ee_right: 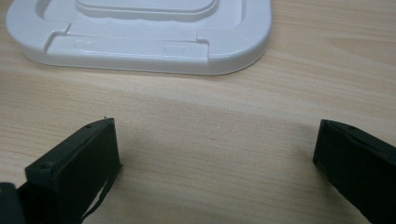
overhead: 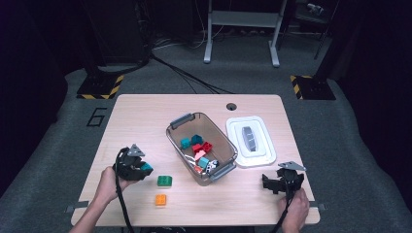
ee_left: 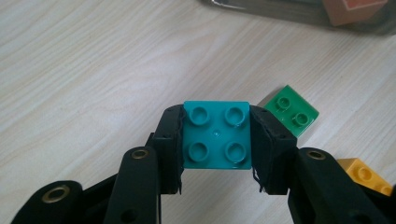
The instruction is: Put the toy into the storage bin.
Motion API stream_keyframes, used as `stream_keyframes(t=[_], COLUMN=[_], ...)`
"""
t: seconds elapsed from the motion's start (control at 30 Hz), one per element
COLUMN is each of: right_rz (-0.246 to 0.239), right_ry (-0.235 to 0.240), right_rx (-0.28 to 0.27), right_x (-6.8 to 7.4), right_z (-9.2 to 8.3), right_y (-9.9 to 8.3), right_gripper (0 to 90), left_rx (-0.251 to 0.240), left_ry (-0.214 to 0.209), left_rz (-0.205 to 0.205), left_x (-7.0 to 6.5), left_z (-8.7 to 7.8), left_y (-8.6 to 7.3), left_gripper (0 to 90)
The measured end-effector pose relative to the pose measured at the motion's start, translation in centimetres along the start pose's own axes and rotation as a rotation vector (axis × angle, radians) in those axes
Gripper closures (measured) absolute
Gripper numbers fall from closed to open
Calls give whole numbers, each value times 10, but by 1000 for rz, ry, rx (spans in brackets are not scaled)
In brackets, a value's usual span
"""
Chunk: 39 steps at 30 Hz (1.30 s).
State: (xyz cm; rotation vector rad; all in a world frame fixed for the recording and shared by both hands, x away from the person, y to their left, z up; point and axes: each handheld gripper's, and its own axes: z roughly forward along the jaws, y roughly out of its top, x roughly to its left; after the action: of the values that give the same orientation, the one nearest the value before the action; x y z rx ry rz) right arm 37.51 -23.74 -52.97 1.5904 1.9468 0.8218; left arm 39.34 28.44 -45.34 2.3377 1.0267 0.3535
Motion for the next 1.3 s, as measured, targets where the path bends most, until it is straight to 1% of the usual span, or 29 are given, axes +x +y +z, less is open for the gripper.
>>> stream_keyframes(t=[0.03,0.07,0.1,0.13,0.17,0.3,0.33,0.37,0.4,0.43,0.5,0.57,0.63,0.73,0.87,0.9,0.93,1.07,1.3], right_rz=[0,0,0,1,0,0,0,0,0,0,1,0,0,0,1,0,2,2,1], right_ry=[0,0,0,0,0,0,0,0,0,0,0,0,0,0,0,0,0,0,0], right_rx=[0,0,0,0,0,0,0,0,0,0,1,0,0,1,1,1,2,1,1], right_x=[0,0,0,0,0,0,0,0,0,0,0,0,0,0,0,0,0,0,0], right_z=[0,0,0,0,0,0,0,0,0,0,0,0,0,0,0,0,0,0,0], right_y=[0,0,0,0,0,0,0,0,0,0,0,0,0,0,0,0,0,0,0], right_gripper=[0,0,0,0,0,0,0,0,0,0,0,0,0,0,0,0,0,0,0], left_rx=[2,-8,0,-3,-3,-10,-11,-10,-15,-14,-15,-22,-28,-33,-53,-62,-61,-88,-110], left_ry=[-10,-11,-14,-11,-21,-20,-14,-19,-12,-9,-17,-11,-7,3,4,7,6,20,36], left_rz=[-3,-11,-9,-7,-10,-8,-8,-3,-4,7,4,10,15,38,61,59,68,91,131], left_x=[1,1,1,2,2,4,4,5,5,6,7,8,7,6,5,5,5,2,-3], left_z=[-1,-1,-2,-3,-3,-6,-7,-8,-8,-10,-12,-14,-15,-19,-26,-27,-29,-37,-46], left_y=[1,1,1,1,1,4,5,7,8,11,15,20,25,36,51,55,58,74,100], left_gripper=[590,590,590,590,590,590,590,590,590,590,590,590,589,590,590,590,590,590,590])
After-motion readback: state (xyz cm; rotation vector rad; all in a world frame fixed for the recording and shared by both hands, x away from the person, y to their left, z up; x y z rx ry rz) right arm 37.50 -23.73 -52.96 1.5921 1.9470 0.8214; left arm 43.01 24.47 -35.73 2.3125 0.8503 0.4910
